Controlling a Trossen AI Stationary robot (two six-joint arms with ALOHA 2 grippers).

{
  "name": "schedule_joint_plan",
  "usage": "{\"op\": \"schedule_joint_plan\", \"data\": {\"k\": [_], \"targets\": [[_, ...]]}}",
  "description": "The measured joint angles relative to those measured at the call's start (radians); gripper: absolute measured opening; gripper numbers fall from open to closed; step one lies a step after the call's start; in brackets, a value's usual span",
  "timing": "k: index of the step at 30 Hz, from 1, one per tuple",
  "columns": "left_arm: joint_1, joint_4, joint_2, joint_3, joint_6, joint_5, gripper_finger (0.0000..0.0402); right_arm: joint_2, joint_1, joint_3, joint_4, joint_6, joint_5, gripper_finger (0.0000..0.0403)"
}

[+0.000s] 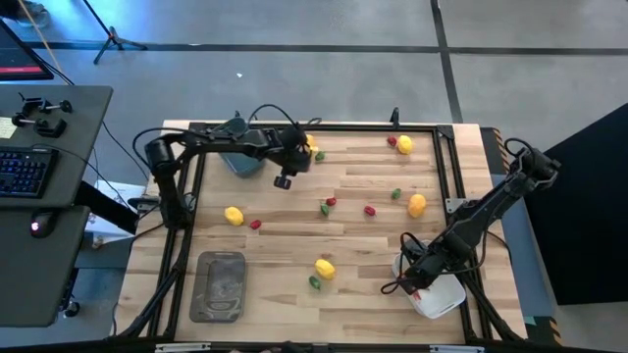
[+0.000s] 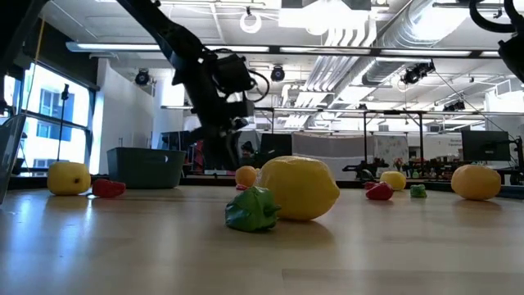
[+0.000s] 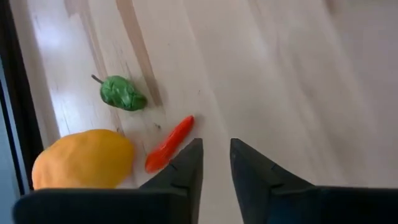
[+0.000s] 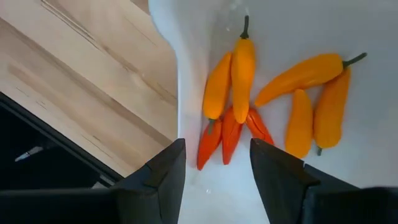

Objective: Sort produce into baskets
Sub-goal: Put the dark orange chili pepper into the white bin

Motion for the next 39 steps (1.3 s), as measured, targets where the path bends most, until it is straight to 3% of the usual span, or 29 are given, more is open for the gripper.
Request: {"op": "schedule_joint_plan", "data": {"k": [7,21,39], "targets": [[-0.003,0.079,0.043,0.000,0.058,-0.058,0.0103,0.000,0.000,0.000,0.015,0.007,0.042,0.0170],[0.017,0.123,0.127,0.001,0.086,-0.077,0.0104,0.000,0.000,0.000,0.023,0.025,0.050,0.0170],[0.056,0.182,0.117,0.007,0.048,-0.114,0.0104,0.000,0.000,0.000,0.048,0.048,0.072,0.0170]]}}
